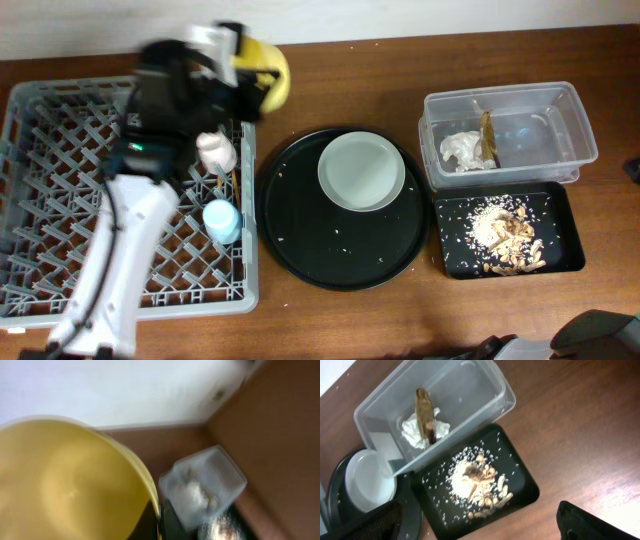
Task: Sort waste into correct bins and load items into the dishwasher rack
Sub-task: 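Carry the yellow bowl to the rack and set it in the back, then grasp the white plate with the left gripper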
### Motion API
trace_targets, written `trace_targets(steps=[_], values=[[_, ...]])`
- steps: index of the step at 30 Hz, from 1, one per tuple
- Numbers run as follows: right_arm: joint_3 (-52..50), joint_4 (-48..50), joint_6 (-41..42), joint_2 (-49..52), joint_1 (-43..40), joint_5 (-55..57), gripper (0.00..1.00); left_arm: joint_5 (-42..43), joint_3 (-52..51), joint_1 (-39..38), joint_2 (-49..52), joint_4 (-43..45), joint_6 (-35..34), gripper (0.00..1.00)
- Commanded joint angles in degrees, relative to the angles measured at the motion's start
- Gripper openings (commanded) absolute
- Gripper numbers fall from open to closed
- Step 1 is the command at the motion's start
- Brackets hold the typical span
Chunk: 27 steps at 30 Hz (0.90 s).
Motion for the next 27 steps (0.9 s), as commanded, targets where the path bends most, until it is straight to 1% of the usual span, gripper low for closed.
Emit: trace_targets(steps=[1, 2, 3, 5, 7, 11, 13, 14, 15, 16, 17, 18, 19, 21, 22, 23, 24, 25, 27], values=[[0.3, 0.2, 0.3, -0.4, -0.1, 0.3, 0.99, 25.9, 0.7, 11.5, 9.6, 11.1, -11.9, 0.0], [0.3, 0.2, 0.3, -0.4, -0.1, 0.3, 0.99, 31.0, 0.7, 14.4, 15.0, 17.8, -17.6, 0.0], [0.3, 0.2, 0.3, -0.4, -0.1, 0.3, 0.99, 34.2, 0.7, 16.9, 20.1, 23.6, -23.5, 0.0], [0.3, 0.2, 0.3, -0.4, -0.1, 0.3, 0.99, 36.0, 0.7, 19.6, 24.9, 26.5, -26.8, 0.0], [0.3, 0.2, 0.3, -0.4, -0.1, 0.3, 0.99, 36.4, 0.6, 23.6, 29.6, 25.7, -26.9, 0.0], [0.3, 0.2, 0.3, -0.4, -0.1, 0.3, 0.98, 36.4, 0.5, 27.8, 32.8, 24.9, -26.3, 0.01], [0.3, 0.2, 0.3, -0.4, -0.1, 0.3, 0.99, 35.9, 0.5, 30.8, 33.4, 21.6, -20.4, 0.03], [0.3, 0.2, 0.3, -0.4, -0.1, 0.3, 0.99, 36.0, 0.5, 32.5, 33.4, 20.8, -18.9, 0.04], [0.3, 0.2, 0.3, -0.4, -0.1, 0.3, 0.99, 36.0, 0.5, 34.5, 33.4, 19.8, -18.9, 0.09], [0.3, 0.2, 0.3, -0.4, -0.1, 0.3, 0.99, 36.5, 0.5, 36.2, 33.4, 19.7, -18.9, 0.21], [0.3, 0.2, 0.3, -0.4, -0.1, 0.3, 0.99, 36.5, 0.5, 37.4, 33.4, 19.7, -18.9, 0.26], [0.3, 0.2, 0.3, -0.4, -0.1, 0.3, 0.99, 36.6, 0.5, 38.6, 33.4, 19.8, -18.9, 0.34], [0.3, 0.2, 0.3, -0.4, -0.1, 0.3, 0.99, 36.6, 0.5, 40.9, 33.4, 19.8, -19.0, 0.99], [0.3, 0.2, 0.3, -0.4, -0.1, 0.3, 0.99, 39.5, 0.6, 43.6, 33.2, 19.7, -19.9, 0.99], [0.3, 0.2, 0.3, -0.4, -0.1, 0.3, 0.99, 41.4, 0.6, 44.1, 32.8, 19.7, -21.4, 1.0], [0.3, 0.2, 0.3, -0.4, -0.1, 0.3, 0.99, 44.0, 0.6, 44.2, 31.5, 19.7, -22.6, 1.0], [0.3, 0.2, 0.3, -0.4, -0.1, 0.3, 0.99, 44.8, 0.6, 43.5, 28.6, 18.4, -22.6, 0.99], [0.3, 0.2, 0.3, -0.4, -0.1, 0.3, 0.99, 43.9, 0.6, 42.2, 24.7, 18.1, -22.6, 0.99], [0.3, 0.2, 0.3, -0.4, -0.1, 0.3, 0.99, 37.9, 0.6, 37.7, 15.1, 15.4, -21.6, 0.99]])
